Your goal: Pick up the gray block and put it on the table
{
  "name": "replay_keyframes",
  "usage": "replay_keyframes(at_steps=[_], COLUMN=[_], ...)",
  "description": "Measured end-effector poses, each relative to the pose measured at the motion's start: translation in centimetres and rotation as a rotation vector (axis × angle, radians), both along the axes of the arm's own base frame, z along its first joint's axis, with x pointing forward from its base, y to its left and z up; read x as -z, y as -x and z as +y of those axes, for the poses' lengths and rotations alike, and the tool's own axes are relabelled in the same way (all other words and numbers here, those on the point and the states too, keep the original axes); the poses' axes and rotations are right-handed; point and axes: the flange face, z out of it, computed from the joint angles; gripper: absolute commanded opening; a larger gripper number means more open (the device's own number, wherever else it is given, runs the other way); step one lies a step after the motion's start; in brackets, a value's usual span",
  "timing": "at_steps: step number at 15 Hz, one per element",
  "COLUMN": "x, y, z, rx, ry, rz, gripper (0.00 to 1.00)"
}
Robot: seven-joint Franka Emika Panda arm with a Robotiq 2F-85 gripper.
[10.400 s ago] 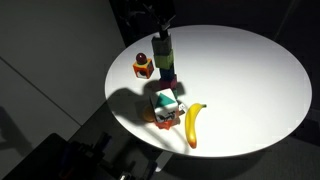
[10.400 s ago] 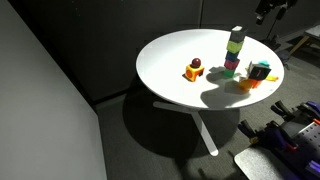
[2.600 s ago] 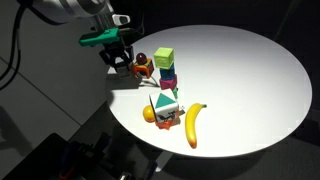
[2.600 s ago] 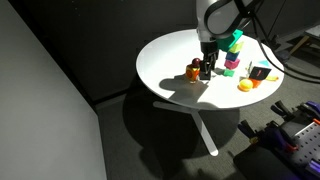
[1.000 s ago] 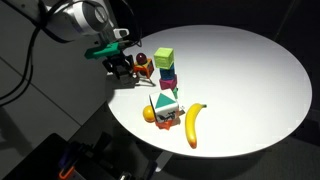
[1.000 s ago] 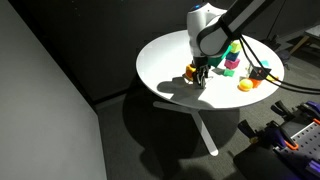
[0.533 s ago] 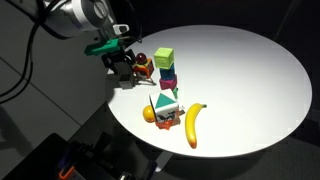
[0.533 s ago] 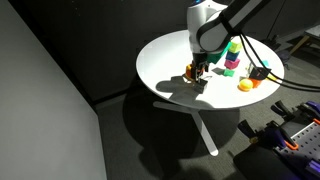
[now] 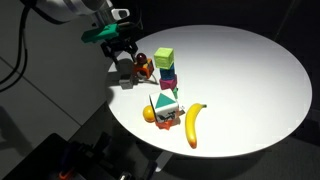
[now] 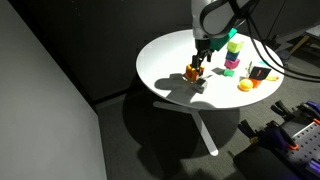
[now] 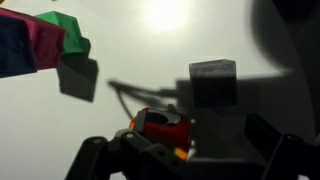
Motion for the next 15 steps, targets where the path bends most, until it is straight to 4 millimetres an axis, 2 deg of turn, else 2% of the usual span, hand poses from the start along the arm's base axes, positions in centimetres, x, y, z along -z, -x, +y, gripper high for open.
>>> replay_keyframes(at_steps=[9,15], x=[-2.5,-3.1], y=[0.6,1.0], z=[-3.8,-5.9], rx=[0.142,0.157], ry=[-0.046,-0.056], rz=[0.108,0.101], gripper=[1.00,1.00])
